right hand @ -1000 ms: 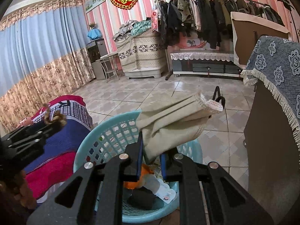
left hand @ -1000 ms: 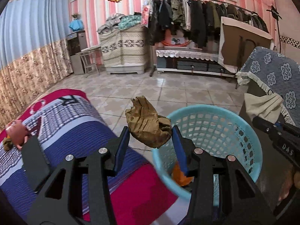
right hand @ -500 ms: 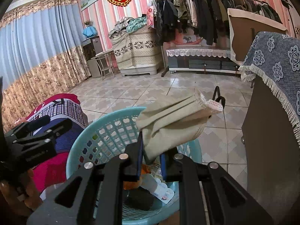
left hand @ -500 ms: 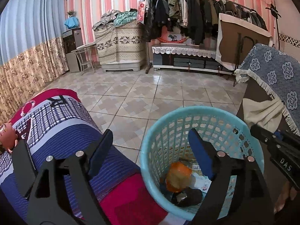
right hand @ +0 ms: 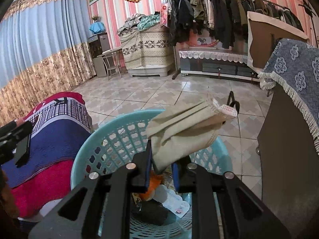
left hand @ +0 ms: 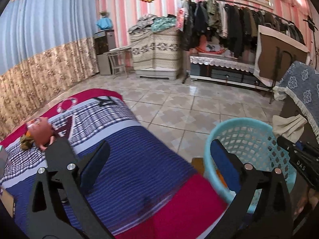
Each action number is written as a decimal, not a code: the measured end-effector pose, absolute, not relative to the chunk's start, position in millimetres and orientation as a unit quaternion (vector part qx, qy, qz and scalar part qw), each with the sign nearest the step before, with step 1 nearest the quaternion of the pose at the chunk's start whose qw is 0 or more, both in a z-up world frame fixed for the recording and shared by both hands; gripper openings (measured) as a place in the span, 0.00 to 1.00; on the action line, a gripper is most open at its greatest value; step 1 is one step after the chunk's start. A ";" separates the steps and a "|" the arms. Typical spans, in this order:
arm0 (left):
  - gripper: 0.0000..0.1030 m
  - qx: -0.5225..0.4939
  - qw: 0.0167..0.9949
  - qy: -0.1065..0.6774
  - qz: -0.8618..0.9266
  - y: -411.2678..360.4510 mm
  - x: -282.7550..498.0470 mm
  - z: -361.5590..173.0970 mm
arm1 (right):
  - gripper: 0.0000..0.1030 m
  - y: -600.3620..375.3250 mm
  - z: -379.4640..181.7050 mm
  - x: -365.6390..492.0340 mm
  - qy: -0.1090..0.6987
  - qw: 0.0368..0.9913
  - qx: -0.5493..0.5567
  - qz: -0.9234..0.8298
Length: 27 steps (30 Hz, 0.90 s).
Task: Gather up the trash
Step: 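Open the left tool to drop the brown bag while the right tool drops the beige cloth, then move both open tools away from the basket back over the bed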
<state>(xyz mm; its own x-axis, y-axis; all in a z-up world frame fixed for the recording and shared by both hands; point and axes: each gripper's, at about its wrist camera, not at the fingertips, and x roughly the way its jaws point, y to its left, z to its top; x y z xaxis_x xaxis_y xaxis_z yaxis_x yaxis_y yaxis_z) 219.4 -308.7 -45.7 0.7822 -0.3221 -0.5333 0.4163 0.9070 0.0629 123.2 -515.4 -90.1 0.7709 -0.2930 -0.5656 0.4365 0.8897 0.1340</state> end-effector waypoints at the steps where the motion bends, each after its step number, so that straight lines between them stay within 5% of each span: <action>1: 0.94 0.088 0.941 0.265 -0.192 -305.1 220.2 -45.5 | 0.23 -513.1 -90.1 125.3 0.276 0.932 0.129 -0.194; 4: 0.94 0.081 0.941 0.273 -0.180 -292.0 224.9 -45.5 | 0.53 -506.0 -89.6 128.6 0.275 0.935 0.119 -0.192; 8: 0.94 0.078 0.944 0.273 -0.171 -282.7 225.3 -44.5 | 0.66 -498.8 -84.5 128.2 0.267 0.939 0.110 -0.187; 10: 0.94 0.078 0.945 0.271 -0.164 -277.3 223.9 -44.6 | 0.82 -496.6 -81.3 126.0 0.261 0.940 0.106 -0.191; 16: 0.94 0.061 0.949 0.269 -0.152 -258.3 225.7 -40.9 | 0.90 -492.2 -76.2 123.2 0.249 0.944 0.102 -0.193; 27: 0.95 0.051 0.953 0.265 -0.138 -236.3 223.9 -35.4 | 0.90 -489.0 -77.2 125.1 0.254 0.943 0.102 -0.191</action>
<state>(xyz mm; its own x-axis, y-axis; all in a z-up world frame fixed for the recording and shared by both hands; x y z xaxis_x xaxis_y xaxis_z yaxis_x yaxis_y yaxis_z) 223.9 -236.3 -35.4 0.8216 -0.2350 -0.5194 0.2895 0.9569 0.0250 125.1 -489.0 -77.2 0.7983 -0.3086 -0.5172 0.4117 0.9064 0.0946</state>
